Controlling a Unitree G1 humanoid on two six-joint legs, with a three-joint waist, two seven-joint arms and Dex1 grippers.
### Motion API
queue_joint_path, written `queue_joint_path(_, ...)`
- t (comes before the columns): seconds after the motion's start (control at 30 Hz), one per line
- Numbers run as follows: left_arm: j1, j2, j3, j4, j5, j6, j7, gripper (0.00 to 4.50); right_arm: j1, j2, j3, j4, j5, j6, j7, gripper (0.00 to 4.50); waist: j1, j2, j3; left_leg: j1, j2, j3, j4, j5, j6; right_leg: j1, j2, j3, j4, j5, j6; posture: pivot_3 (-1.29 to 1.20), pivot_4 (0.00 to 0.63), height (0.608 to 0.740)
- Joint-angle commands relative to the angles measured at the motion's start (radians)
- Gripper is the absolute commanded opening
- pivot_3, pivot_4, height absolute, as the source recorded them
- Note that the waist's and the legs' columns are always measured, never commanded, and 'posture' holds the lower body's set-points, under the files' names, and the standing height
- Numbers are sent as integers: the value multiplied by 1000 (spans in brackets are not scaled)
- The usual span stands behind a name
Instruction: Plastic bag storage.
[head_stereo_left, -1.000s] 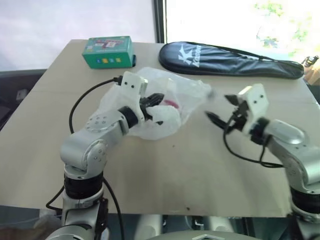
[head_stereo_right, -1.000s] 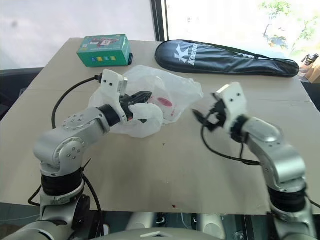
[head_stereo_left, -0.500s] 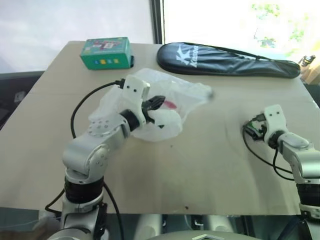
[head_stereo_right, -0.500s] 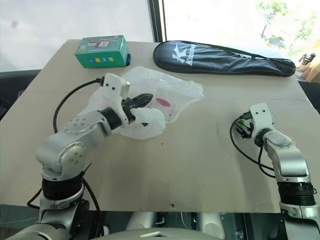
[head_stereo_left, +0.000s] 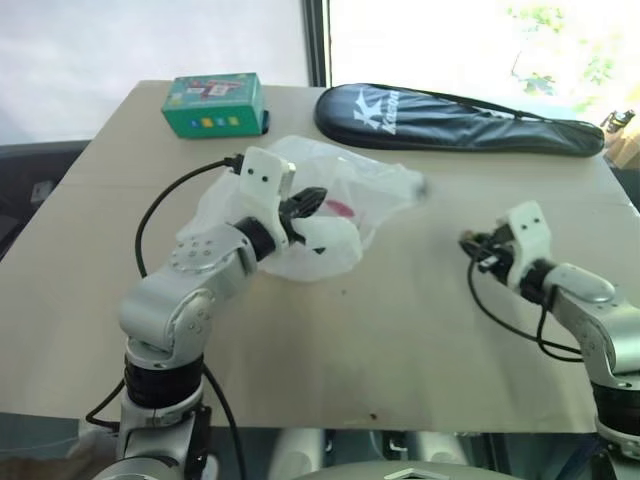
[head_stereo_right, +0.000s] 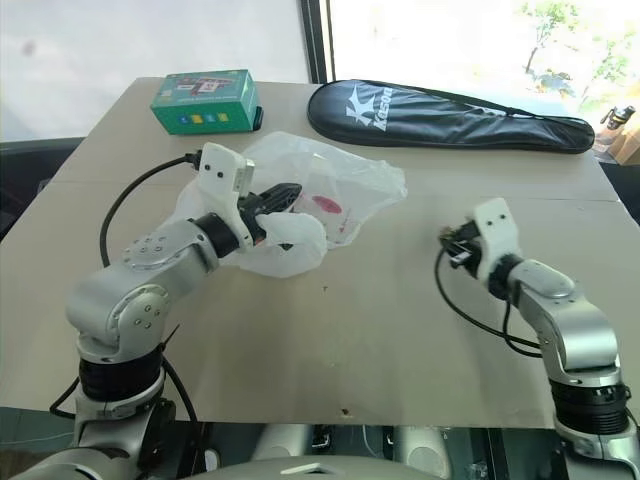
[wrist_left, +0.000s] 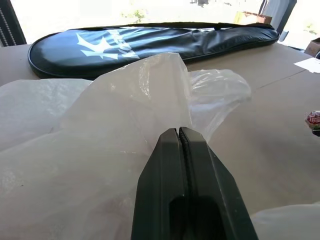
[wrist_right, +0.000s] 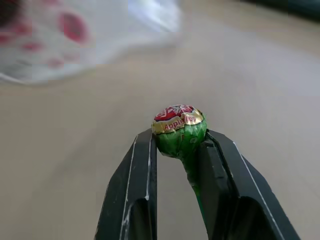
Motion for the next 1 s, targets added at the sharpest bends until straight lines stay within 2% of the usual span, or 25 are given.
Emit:
queue_joint_path(0.03, -13, 18, 20, -30, -26, -25, -38, 0, -168, 110, 128, -7, -4, 39, -67, 626, -8, 0, 0, 0, 0, 0, 0, 0, 0, 0, 0, 0, 0, 0, 0, 0, 150, 740)
queue_joint_path(0.17, -10, 38, 35, -45, -62, -22, -79, 0, -391, 260, 289, 308, -141, -76, -128, 626, -12, 0, 0, 0, 0, -1, 0, 1, -2, 0, 0, -1, 1, 0, -1, 0, 150, 740)
queue_joint_path(0.23, -11, 39, 48, -54, -85, -15, -84, 0, -507, 353, 302, 553, -174, -210, -136, 626, -14, 0, 1, 0, 0, -1, 0, 1, -2, 0, 0, -1, 1, 1, -1, 0, 150, 740)
queue_joint_path(0.33, 9, 44, 47, -88, -102, -12, -86, 0, -668, 442, 332, 887, -249, -458, -109, 2037, -15, 0, 2, -1, -1, -1, 0, 1, -1, -1, 0, -1, 0, 1, -2, 0, 150, 740)
queue_joint_path(0.4, 30, 46, 56, -108, -103, -7, -69, 0, -728, 480, 317, 984, -266, -562, -107, 2985, -13, -1, 2, -2, -1, -2, 0, 1, -1, -1, 0, -2, -1, 1, -2, 0, 150, 740)
queue_joint_path(0.5, 65, 51, 72, -128, -92, -3, -42, 0, -693, 476, 292, 922, -250, -590, -68, 4329, -12, -1, 2, -4, -1, -3, -2, 0, 0, -1, -2, -2, -2, 1, -2, 0, 150, 740)
queue_joint_path(0.67, 88, 29, 81, -121, -81, -21, -3, 0, -451, 332, 300, 509, -185, -431, 61, 4429, 2, -1, 2, -14, -3, -12, 1, -1, 1, -4, -5, -11, -6, 1, -1, 0, 150, 740)
queue_joint_path(0.83, 77, 19, 83, -87, -85, -27, 2, 0, -276, 178, 258, 123, -172, -268, 52, 4429, -4, 1, 3, -14, -2, -12, 2, 0, 0, -6, -5, -11, -2, 1, -2, 0, 150, 740)
queue_joint_path(0.9, 70, 20, 76, -77, -84, -36, -4, 0, -256, 138, 227, 48, -179, -212, 31, 4429, -8, 1, 3, -14, -2, -13, 2, 1, -2, -7, -4, -11, 0, 1, -2, 0, 150, 740)
queue_joint_path(1.0, 65, 23, 70, -66, -87, -46, -17, 0, -287, 113, 211, 77, -249, -190, -46, 4429, -13, 1, 3, -12, -2, -13, 2, 4, -5, -6, -2, -11, 1, 1, -2, 0, 150, 740)
